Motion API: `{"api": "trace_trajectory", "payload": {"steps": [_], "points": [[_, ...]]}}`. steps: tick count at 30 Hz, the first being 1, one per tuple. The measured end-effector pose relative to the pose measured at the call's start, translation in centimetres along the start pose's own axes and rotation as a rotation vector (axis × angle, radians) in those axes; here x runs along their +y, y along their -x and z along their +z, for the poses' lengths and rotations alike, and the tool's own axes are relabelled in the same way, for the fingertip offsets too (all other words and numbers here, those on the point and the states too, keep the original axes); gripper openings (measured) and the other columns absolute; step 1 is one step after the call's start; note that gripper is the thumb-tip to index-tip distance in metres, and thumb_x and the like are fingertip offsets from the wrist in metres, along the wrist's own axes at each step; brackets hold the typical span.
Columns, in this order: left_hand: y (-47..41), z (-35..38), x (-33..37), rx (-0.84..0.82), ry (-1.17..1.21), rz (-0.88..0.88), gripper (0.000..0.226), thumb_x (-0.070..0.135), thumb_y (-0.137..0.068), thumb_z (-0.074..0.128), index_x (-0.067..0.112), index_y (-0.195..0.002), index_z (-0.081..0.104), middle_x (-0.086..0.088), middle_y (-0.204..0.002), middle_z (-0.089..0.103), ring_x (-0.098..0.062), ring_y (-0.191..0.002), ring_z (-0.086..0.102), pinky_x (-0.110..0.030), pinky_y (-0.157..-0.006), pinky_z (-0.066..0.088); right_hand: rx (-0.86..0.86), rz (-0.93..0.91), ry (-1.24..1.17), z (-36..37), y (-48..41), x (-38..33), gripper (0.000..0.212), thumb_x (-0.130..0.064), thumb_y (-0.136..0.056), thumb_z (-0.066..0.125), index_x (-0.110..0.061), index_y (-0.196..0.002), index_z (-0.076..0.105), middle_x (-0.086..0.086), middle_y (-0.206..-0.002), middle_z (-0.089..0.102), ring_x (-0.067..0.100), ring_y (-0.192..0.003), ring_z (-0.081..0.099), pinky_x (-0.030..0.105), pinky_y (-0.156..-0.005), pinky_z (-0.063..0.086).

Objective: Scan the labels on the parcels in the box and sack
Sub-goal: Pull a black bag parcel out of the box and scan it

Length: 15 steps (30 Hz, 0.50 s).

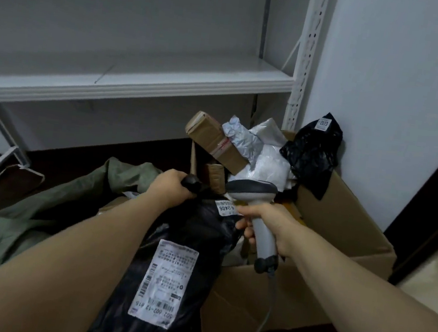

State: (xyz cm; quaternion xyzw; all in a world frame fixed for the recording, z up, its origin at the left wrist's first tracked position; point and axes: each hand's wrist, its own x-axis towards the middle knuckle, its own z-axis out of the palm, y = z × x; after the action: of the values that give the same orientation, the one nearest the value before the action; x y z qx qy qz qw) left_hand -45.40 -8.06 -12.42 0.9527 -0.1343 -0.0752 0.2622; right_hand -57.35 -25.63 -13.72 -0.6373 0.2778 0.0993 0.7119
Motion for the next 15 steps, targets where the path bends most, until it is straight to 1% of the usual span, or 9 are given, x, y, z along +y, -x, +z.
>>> {"api": "trace_trajectory", "payload": {"steps": [3,4,6,8,10,12,13,14,15], "points": [[1.5,-2.6,0.4,-0.055,0.297,-0.044,0.018,0.002,-0.082,0.07,0.002,-0.1,0.067,-0.009,-0.088,0.064,-0.022,-0.088,0.061,-0.03,-0.081,0.049,0.062,-0.102,-0.042,1.4,1.2,-1.0,0.019,-0.011,-0.082,0.072,-0.007,-0.097,0.061,0.008,-0.081,0.067,0.023,-0.056,0.063,0.025,-0.045,0.043],[2.2,-3.4,0.5,-0.076,0.349,-0.051,0.013,-0.002,-0.082,0.068,0.004,-0.094,0.066,-0.007,-0.082,0.063,-0.022,-0.084,0.06,-0.029,-0.077,0.05,0.065,-0.121,-0.064,1.9,1.7,-1.4,0.02,-0.01,-0.081,0.072,-0.008,-0.097,0.061,0.009,-0.086,0.068,0.025,-0.06,0.066,0.025,-0.045,0.044],[3.7,-4.7,0.4,-0.091,0.441,-0.054,0.016,-0.007,-0.083,0.064,0.008,-0.087,0.064,-0.004,-0.076,0.061,-0.018,-0.072,0.059,-0.021,-0.065,0.052,0.072,-0.132,-0.114,2.8,2.6,-1.9,0.02,-0.006,-0.08,0.072,-0.005,-0.097,0.061,0.014,-0.091,0.07,0.027,-0.065,0.069,0.025,-0.042,0.046],[5.0,-5.8,0.3,-0.074,0.533,-0.057,0.018,-0.01,-0.084,0.061,0.008,-0.087,0.064,-0.005,-0.075,0.062,-0.016,-0.067,0.058,-0.019,-0.059,0.051,0.093,-0.128,-0.157,3.3,3.2,-2.2,0.02,0.002,-0.079,0.07,0.001,-0.097,0.061,0.019,-0.087,0.07,0.026,-0.063,0.069,0.024,-0.041,0.048],[6.0,-6.8,0.1,-0.045,0.601,-0.069,0.02,-0.012,-0.083,0.06,0.007,-0.081,0.064,-0.008,-0.076,0.062,-0.018,-0.066,0.059,-0.024,-0.061,0.051,0.11,-0.133,-0.164,3.8,3.9,-2.5,0.014,0.009,-0.079,0.066,0.004,-0.089,0.06,0.019,-0.076,0.067,0.022,-0.053,0.067,0.024,-0.04,0.049],[6.9,-7.8,0.0,-0.042,0.575,-0.081,0.025,-0.016,-0.08,0.059,0.009,-0.077,0.063,-0.009,-0.074,0.062,-0.019,-0.064,0.058,-0.024,-0.057,0.051,0.123,-0.151,-0.139,4.4,4.8,-2.9,0.012,0.013,-0.079,0.062,0.002,-0.081,0.057,0.016,-0.068,0.063,0.021,-0.049,0.063,0.023,-0.04,0.05],[7.3,-8.3,0.0,-0.053,0.493,-0.077,0.025,-0.017,-0.077,0.059,0.008,-0.079,0.064,-0.009,-0.073,0.061,-0.019,-0.063,0.058,-0.023,-0.054,0.051,0.125,-0.167,-0.122,4.7,5.3,-3.0,0.014,0.014,-0.079,0.062,0.001,-0.079,0.056,0.015,-0.067,0.063,0.021,-0.051,0.063,0.023,-0.042,0.051],[7.6,-8.9,0.1,-0.062,0.344,-0.06,0.028,-0.016,-0.074,0.059,0.007,-0.088,0.066,-0.008,-0.077,0.062,-0.019,-0.066,0.058,-0.022,-0.054,0.05,0.119,-0.182,-0.112,4.9,5.8,-3.2,0.016,0.015,-0.079,0.062,0.001,-0.078,0.056,0.015,-0.068,0.062,0.022,-0.054,0.063,0.024,-0.044,0.053],[7.9,-9.4,0.4,-0.079,0.183,-0.027,0.038,-0.014,-0.072,0.061,0.007,-0.103,0.066,-0.008,-0.086,0.063,-0.02,-0.074,0.06,-0.021,-0.058,0.049,0.104,-0.193,-0.11,5.1,6.3,-3.3,0.017,0.016,-0.079,0.062,0.0,-0.078,0.056,0.016,-0.069,0.063,0.023,-0.057,0.063,0.025,-0.046,0.053]]}}
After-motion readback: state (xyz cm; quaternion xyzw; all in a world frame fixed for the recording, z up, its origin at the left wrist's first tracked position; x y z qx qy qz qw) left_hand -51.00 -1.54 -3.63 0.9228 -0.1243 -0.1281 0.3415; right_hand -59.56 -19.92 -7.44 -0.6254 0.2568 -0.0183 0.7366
